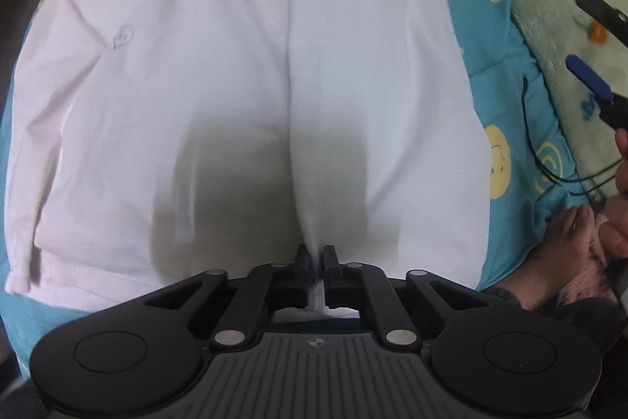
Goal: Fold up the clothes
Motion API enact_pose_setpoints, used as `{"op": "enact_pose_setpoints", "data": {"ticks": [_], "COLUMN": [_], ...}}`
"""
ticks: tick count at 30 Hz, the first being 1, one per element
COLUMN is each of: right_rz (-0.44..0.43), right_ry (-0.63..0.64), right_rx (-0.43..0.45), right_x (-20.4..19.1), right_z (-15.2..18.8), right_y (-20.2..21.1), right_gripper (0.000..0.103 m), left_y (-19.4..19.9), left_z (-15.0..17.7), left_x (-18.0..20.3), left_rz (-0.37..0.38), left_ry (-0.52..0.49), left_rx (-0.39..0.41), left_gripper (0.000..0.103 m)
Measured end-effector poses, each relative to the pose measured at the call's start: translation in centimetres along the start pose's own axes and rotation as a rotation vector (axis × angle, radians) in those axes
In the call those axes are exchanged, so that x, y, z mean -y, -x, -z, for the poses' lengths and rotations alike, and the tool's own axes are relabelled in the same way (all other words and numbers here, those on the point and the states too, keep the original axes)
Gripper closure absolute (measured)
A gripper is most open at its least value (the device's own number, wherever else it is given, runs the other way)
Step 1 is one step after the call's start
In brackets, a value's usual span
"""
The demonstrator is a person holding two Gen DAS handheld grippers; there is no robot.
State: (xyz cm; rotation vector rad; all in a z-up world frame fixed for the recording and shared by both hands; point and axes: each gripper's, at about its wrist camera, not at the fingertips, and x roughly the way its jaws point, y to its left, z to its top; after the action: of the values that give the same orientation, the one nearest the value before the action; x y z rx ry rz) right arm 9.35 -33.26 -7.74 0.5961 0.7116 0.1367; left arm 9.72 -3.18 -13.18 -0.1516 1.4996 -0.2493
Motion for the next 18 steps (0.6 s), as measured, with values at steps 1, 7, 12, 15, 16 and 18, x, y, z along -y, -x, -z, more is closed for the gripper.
{"op": "enact_pose_setpoints", "data": {"ticks": [1, 7, 12, 15, 16, 18], "right_rz": [0.001, 0.008, -0.025, -0.047, -0.051, -0.063], "right_ry": [0.003, 0.028, 0.038, 0.048, 0.054, 0.078], "right_rx": [0.000, 0.039, 0.123, 0.156, 0.162, 0.161], "right_x": [0.0, -0.5, -0.7, -0.8, -0.8, -1.0], "right_z": [0.0, -0.2, -0.5, -0.6, -0.6, -0.4], "right_y": [0.0, 0.6, 1.7, 2.0, 2.1, 1.9], "right_gripper": [0.005, 0.005, 0.005, 0.005, 0.005, 0.009], "left_y": [0.3, 4.4, 8.0, 8.7, 8.1, 7.4], "left_z": [0.0, -1.1, -3.7, -4.7, -5.4, -5.7], "left_x": [0.2, 2.3, 3.8, 5.4, 6.3, 6.6], "left_rz": [-0.015, -0.076, -0.115, -0.134, -0.137, -0.125], "left_ry": [-0.019, -0.086, -0.075, -0.074, -0.074, -0.081], "left_rx": [0.023, 0.295, 0.566, 0.695, 0.721, 0.748], "left_gripper": [0.078, 0.025, 0.015, 0.011, 0.010, 0.010]}}
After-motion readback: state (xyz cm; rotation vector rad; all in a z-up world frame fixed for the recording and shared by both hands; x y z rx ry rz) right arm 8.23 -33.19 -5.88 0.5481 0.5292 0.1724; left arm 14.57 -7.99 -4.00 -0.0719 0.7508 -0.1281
